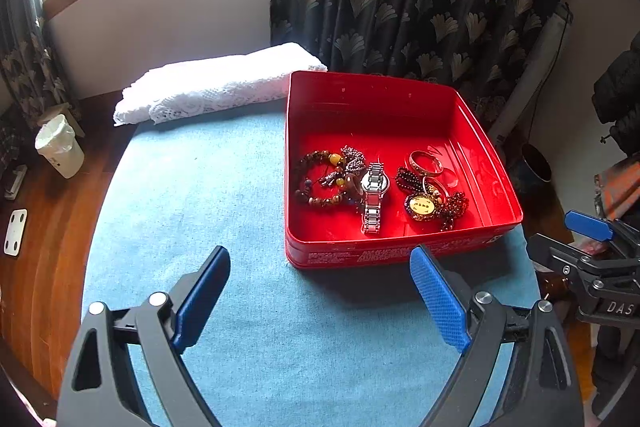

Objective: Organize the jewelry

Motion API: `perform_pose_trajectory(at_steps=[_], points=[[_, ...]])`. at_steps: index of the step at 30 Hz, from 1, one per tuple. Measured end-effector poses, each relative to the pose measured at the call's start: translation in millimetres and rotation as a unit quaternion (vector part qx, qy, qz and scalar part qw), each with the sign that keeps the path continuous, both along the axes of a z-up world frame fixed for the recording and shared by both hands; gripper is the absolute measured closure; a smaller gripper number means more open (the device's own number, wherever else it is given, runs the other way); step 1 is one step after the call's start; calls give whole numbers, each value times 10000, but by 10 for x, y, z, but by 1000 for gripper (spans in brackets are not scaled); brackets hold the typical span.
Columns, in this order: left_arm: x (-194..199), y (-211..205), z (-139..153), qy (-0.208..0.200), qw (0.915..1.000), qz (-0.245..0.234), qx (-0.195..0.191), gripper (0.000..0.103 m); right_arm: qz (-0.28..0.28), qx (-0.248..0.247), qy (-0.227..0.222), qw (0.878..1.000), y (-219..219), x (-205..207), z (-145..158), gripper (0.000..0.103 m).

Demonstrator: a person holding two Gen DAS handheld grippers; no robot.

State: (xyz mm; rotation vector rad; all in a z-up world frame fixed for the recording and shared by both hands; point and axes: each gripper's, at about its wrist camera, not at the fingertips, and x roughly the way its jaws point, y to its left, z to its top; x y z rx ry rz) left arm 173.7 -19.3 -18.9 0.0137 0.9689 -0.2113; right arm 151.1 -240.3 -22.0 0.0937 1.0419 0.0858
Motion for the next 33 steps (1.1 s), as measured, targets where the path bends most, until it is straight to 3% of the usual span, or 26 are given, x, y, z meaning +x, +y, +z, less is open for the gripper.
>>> perform_pose_trajectory(at_steps=[33], points=[[7, -30, -27, 23, 10000, -2, 8, 13, 7, -6, 31, 10000, 15, -5, -46, 9]])
